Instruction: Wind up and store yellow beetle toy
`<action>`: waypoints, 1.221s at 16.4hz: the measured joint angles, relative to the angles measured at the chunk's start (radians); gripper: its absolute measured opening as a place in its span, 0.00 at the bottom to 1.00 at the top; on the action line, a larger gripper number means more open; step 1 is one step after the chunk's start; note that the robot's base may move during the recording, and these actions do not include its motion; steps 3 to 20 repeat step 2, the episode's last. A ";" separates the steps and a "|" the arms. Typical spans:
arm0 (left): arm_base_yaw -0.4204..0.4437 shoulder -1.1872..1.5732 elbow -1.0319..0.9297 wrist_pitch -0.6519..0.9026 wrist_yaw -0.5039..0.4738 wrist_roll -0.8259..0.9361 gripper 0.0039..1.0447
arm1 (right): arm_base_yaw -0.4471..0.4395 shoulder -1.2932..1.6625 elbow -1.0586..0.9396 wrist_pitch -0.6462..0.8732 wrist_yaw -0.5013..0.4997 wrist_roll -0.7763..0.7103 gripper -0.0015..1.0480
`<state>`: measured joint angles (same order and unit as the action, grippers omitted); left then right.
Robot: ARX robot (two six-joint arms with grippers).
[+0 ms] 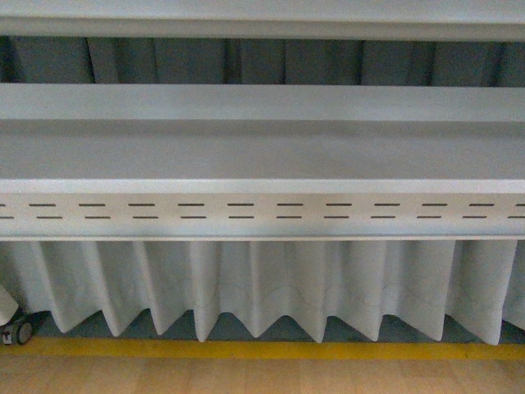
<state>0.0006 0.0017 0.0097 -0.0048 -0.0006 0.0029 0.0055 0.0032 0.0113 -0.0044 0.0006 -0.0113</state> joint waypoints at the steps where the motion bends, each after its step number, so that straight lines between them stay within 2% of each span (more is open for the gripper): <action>1: 0.000 0.000 0.000 0.000 0.000 0.000 0.94 | 0.000 0.000 0.000 0.000 0.000 0.000 0.94; 20: 0.000 0.000 0.000 0.000 0.000 0.000 0.94 | 0.000 0.000 0.000 0.000 0.000 0.000 0.94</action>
